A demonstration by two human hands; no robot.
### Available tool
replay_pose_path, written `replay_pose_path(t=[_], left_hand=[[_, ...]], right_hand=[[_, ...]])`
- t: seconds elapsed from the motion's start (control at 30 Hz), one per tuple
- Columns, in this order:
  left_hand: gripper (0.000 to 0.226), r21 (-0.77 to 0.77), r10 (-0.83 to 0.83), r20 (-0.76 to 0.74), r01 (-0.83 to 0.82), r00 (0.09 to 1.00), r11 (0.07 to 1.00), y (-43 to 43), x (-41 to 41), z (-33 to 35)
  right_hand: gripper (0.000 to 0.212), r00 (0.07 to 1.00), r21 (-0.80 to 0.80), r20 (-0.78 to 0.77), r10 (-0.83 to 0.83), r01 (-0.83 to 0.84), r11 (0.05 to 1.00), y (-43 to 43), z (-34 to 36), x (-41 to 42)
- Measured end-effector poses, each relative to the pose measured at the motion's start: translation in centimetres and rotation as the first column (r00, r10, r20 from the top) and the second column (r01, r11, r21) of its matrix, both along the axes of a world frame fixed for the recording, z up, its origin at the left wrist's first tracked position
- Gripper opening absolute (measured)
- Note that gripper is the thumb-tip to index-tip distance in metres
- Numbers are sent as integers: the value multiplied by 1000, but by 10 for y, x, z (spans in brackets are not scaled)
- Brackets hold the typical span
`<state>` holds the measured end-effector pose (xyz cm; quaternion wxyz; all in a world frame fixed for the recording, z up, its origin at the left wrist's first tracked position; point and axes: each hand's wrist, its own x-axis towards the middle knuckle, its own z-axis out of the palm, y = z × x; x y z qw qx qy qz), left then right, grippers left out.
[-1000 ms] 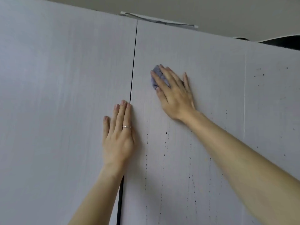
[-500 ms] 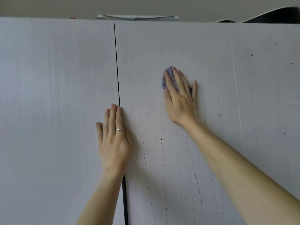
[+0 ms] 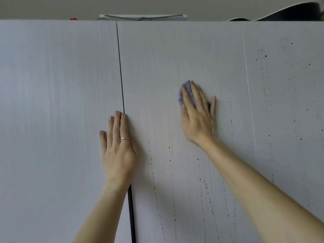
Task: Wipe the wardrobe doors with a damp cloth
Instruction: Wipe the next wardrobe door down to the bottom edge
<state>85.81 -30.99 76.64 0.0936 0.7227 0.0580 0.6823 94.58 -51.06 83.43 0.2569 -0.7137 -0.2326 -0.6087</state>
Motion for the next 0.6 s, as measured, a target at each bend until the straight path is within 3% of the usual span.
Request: replay_pose_path(t=[0.13, 0.2, 0.27, 0.33, 0.43, 0.5, 0.6], left_hand=[[62, -1, 4, -2, -4, 1000, 1000, 1, -1, 0], [64, -7, 10, 7, -10, 1000, 1000, -1, 0, 0], [64, -11, 15, 5, -15, 1000, 1000, -2, 0, -1], [64, -13, 17, -2, -17, 1000, 1000, -2, 0, -1], [64, -6, 29, -13, -29, 999, 1000, -2, 0, 0], [64, -7, 29, -20, -30, 999, 1000, -1, -1, 0], [63, -26, 19, -18, -20, 1000, 999, -2, -1, 0]], right_hand=[[52, 997, -278, 76, 34, -11, 961, -5, -53, -4], [52, 995, -414, 85, 47, -8, 910, -25, -36, 3], [52, 999, -334, 43, 32, -16, 943, -40, 1, 9], [52, 998, -109, -56, 7, -13, 994, -53, 35, 17], [53, 996, 83, -90, -24, 31, 996, -47, 39, 23], [54, 999, 89, -54, 7, -2, 996, -34, 8, 17], [53, 999, -173, 19, 41, -37, 984, -26, -67, 4]])
